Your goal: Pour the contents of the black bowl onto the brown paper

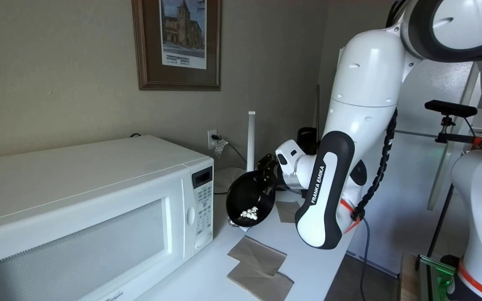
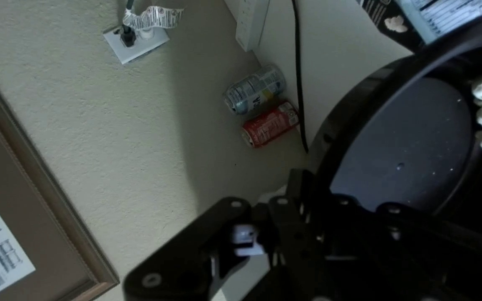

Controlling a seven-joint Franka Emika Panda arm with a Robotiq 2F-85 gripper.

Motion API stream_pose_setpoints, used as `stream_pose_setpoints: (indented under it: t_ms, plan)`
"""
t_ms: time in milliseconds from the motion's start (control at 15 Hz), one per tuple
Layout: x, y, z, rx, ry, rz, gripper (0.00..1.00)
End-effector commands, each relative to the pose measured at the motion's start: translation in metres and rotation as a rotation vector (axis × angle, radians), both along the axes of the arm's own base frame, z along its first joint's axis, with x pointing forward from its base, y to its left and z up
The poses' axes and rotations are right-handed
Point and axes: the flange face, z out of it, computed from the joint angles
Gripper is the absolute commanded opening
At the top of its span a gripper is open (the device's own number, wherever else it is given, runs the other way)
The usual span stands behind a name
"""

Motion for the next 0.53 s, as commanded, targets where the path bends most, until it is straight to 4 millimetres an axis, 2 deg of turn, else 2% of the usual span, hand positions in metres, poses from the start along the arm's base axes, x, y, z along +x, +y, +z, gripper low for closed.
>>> stream_pose_setpoints:
  t_ms: [0, 67, 467]
  plan:
    - [-0.008, 0.016, -0.004, -0.083, -0.006, 0.026, 0.02]
    - [-0.004, 0.023, 0.000, -0.094, -0.027, 0.041, 0.02]
    - [-0.026, 0.025, -0.022, -0.179, -0.002, 0.012, 0.02]
